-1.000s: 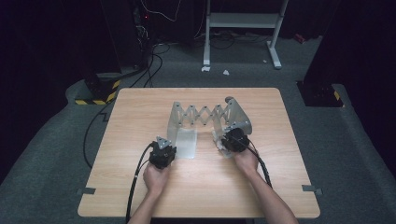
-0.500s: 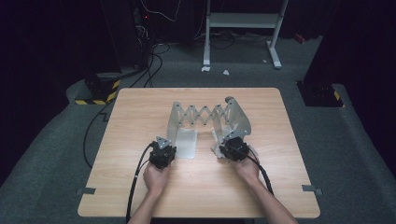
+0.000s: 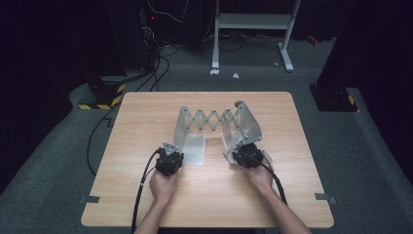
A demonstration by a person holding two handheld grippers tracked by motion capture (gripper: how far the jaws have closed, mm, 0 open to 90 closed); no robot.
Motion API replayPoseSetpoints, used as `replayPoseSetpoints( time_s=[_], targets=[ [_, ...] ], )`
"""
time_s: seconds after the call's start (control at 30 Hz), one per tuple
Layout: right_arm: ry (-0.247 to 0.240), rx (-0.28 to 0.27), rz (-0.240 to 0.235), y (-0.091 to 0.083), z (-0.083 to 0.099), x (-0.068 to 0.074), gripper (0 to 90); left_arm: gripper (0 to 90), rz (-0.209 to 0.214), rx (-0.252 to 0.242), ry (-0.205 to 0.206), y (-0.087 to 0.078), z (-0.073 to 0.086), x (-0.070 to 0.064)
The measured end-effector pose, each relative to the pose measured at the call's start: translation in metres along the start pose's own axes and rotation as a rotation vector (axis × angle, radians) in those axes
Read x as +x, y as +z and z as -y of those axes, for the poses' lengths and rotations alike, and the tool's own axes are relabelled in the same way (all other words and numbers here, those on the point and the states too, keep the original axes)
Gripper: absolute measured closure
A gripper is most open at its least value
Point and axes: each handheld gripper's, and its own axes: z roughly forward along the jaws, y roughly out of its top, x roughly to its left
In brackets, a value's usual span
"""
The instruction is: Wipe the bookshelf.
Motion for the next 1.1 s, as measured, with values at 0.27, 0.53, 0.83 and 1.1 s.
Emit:
replayPoseSetpoints(
  time_s=[0.27, 0.53, 0.83, 1.1],
  targets=[
    [0.089, 0.012, 0.058, -0.003, 0.002, -0.023, 83.1, 81.8, 0.002, 0.002, -0.003, 0.000, 0.000, 0.000],
    [0.148, -0.031, 0.013, 0.007, -0.025, -0.030, 83.2, 81.9, 0.002, 0.003, -0.002, 0.000, 0.000, 0.001],
    [0.139, -0.117, -0.035, -0.006, -0.046, -0.021, 83.2, 82.2, 0.008, 0.004, -0.007, 0.000, 0.000, 0.001],
    [0.109, -0.203, -0.038, -0.034, -0.067, -0.019, 83.2, 82.2, 0.006, 0.005, -0.003, 0.000, 0.000, 0.001]
  ],
)
